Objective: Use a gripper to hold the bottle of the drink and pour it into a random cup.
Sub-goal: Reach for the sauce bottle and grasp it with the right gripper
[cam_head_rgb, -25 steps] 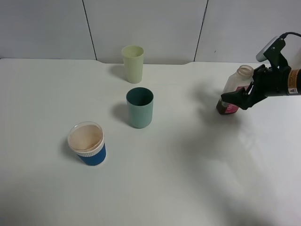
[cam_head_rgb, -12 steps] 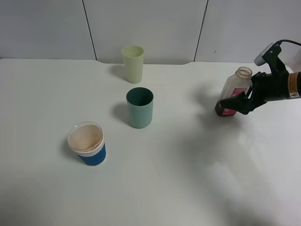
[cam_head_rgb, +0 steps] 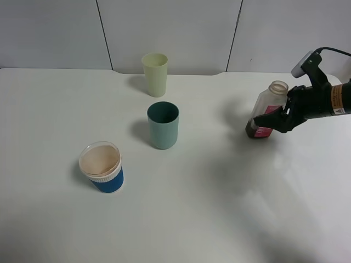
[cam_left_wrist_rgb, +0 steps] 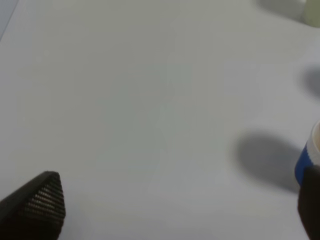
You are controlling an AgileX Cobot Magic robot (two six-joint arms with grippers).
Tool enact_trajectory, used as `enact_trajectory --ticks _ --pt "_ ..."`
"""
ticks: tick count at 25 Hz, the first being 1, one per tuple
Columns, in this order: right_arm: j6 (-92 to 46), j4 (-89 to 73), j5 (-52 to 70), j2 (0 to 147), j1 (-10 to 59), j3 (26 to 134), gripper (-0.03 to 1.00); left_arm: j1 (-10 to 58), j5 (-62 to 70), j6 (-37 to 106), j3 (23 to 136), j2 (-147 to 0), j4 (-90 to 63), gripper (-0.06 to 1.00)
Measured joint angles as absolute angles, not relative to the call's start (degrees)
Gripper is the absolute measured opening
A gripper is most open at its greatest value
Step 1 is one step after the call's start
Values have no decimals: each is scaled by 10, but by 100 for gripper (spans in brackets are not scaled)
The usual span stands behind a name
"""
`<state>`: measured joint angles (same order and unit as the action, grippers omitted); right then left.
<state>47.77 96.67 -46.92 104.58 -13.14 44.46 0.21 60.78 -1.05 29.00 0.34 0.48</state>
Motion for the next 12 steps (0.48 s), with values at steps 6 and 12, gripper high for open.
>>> enact_trajectory --ticks 6,12 --pt "478 977 -469 1046 -131 445 63 2 608 -10 290 3 5 93" --pt "478 977 -469 1046 -131 445 57 2 608 -10 290 3 5 93"
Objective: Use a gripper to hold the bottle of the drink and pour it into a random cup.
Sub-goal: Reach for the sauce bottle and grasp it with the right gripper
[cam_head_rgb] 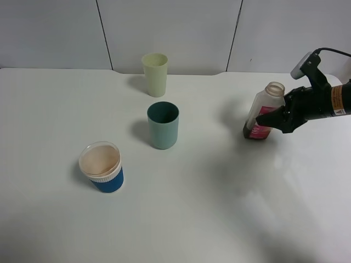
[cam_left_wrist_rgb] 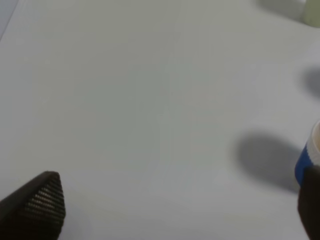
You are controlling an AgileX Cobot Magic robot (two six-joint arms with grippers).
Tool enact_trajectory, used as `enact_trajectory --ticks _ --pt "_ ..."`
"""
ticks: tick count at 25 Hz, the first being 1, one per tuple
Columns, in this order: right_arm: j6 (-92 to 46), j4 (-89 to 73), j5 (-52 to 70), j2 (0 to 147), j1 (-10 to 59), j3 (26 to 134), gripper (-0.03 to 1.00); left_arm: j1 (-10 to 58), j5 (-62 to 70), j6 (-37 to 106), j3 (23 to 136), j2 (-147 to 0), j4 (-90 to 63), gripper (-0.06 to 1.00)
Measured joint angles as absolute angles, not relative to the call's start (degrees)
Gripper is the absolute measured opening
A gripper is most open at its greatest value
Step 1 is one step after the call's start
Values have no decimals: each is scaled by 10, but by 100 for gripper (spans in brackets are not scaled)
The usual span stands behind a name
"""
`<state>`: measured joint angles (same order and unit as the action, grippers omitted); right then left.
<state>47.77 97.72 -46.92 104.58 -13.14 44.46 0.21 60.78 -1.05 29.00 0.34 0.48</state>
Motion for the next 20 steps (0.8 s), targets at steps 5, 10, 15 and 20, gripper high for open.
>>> enact_trajectory --ticks 5,10,15,20 --pt "493 978 -469 1046 -131 445 41 2 608 -10 290 3 5 93" --pt "498 978 -467 1046 -131 445 40 2 608 -10 290 3 5 93" --pt "499 977 -459 1046 -131 445 40 2 608 -10 290 3 5 93" --pt "500 976 -458 1046 -131 446 38 2 608 -10 290 3 5 93"
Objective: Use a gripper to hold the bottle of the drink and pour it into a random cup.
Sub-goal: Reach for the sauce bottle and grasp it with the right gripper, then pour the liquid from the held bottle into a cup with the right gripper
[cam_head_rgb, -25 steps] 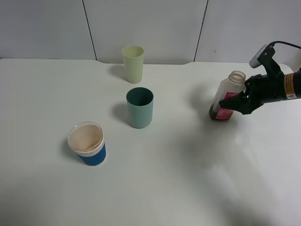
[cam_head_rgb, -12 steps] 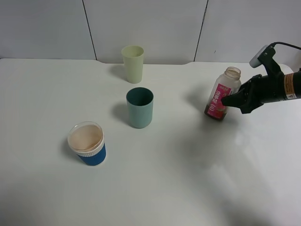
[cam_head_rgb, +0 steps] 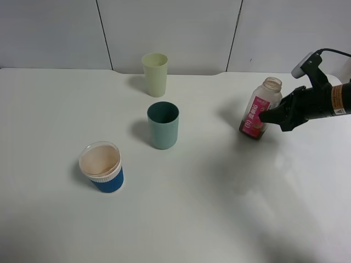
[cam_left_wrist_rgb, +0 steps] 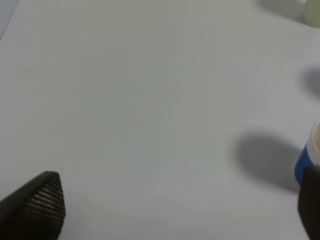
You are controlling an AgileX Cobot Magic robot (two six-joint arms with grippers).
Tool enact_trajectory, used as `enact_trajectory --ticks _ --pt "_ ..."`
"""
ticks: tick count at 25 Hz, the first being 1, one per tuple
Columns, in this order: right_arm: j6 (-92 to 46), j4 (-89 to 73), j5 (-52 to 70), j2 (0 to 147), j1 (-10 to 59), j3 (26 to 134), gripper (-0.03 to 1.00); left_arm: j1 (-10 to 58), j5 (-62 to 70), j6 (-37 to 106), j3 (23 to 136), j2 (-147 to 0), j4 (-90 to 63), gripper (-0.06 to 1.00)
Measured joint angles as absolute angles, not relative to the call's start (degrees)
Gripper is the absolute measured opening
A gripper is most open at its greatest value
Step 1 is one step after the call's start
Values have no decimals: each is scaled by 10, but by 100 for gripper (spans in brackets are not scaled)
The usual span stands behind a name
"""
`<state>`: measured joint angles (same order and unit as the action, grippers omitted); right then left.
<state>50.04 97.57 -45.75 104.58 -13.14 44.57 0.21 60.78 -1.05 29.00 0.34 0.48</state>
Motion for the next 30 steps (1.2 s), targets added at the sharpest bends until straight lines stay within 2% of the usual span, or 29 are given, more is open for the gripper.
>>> enact_trajectory --ticks 6,17,30 --pt "543 947 -434 1045 -114 446 38 2 608 -10 290 3 5 93" --pt "583 846 -371 1021 -22 447 38 2 608 -10 290 3 5 93" --pt "774 877 -199 989 158 525 38 2 608 -10 290 3 5 93"
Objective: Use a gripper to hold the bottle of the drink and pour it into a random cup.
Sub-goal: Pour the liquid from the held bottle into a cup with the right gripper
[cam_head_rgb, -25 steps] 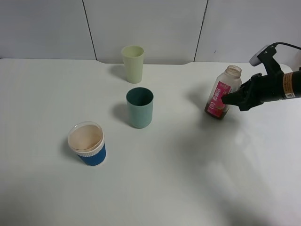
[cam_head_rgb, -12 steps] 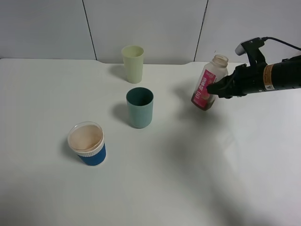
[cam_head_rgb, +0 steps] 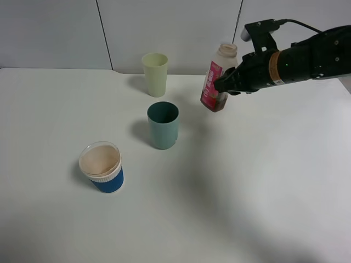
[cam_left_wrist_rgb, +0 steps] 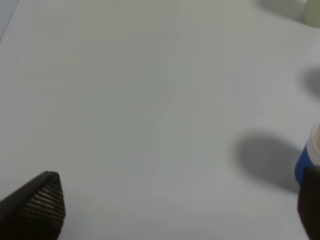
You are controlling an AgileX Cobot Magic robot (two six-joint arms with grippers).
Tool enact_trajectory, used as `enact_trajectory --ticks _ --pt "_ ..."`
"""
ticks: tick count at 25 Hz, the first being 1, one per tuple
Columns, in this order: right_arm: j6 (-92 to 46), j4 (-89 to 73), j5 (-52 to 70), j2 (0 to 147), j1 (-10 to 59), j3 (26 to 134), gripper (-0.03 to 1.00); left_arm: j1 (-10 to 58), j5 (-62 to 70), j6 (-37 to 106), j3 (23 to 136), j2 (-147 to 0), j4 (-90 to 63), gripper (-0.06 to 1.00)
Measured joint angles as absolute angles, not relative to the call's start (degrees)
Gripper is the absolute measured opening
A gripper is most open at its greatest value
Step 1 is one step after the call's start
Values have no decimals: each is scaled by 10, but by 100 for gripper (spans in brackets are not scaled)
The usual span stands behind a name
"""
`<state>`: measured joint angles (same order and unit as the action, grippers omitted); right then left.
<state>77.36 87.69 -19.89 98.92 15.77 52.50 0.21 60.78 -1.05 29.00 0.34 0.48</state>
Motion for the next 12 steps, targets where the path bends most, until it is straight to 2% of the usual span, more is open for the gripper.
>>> enact_trajectory --ticks 12 --pt "974 944 -67 989 254 594 38 2 608 -10 290 3 5 93"
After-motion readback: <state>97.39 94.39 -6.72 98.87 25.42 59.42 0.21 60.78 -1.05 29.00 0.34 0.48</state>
